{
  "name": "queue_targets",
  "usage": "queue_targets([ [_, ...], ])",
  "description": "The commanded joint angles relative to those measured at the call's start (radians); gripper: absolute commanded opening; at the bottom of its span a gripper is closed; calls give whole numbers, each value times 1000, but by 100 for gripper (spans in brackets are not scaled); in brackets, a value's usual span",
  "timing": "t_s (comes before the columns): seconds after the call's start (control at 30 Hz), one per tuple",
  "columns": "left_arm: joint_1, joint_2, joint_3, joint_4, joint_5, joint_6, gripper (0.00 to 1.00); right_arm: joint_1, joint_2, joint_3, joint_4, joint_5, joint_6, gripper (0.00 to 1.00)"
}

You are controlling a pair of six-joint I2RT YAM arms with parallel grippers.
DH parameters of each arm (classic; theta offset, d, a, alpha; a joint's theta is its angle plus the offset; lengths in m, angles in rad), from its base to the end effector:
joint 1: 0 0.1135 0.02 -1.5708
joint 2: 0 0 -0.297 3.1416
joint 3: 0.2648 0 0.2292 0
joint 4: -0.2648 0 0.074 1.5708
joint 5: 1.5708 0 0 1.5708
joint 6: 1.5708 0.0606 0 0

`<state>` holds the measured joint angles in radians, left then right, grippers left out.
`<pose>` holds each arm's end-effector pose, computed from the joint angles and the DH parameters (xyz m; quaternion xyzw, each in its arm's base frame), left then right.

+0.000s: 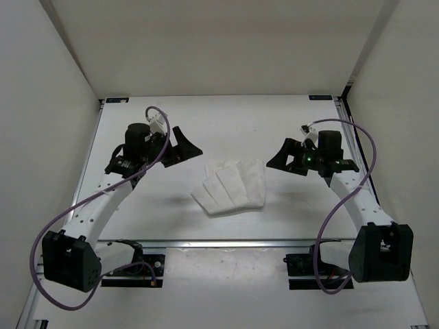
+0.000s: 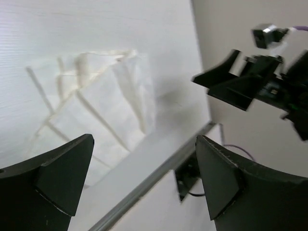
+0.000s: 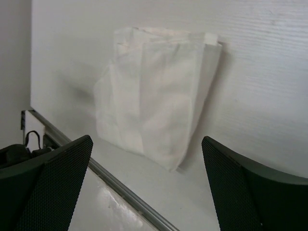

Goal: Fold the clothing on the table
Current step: Fold the skirt

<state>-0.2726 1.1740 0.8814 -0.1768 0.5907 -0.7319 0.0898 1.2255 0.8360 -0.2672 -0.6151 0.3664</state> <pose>0.2271 -0.0985 0.3248 -0.0373 0.8285 -0.4584 0.3194 0.2406 0.0568 0.2891 -0.0144 0.8655 0.3597 0.3483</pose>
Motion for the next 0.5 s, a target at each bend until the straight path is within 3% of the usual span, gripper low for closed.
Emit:
queue_targets([
  [0.0, -42, -40, 134, -462, -309, 242, 99, -15, -57, 25, -197, 138, -83, 100],
  [0.1, -10, -50, 151, -625, -419, 240, 99, -25, -43, 40, -275, 158, -86, 100],
  [0.3, 75, -218, 48, -664, -454, 279, 98, -15, -95, 49, -343, 152, -51, 99],
  [0.47, 29, -309, 50, -716, -581, 365, 99, -33, -115, 50, -336, 127, -61, 99],
])
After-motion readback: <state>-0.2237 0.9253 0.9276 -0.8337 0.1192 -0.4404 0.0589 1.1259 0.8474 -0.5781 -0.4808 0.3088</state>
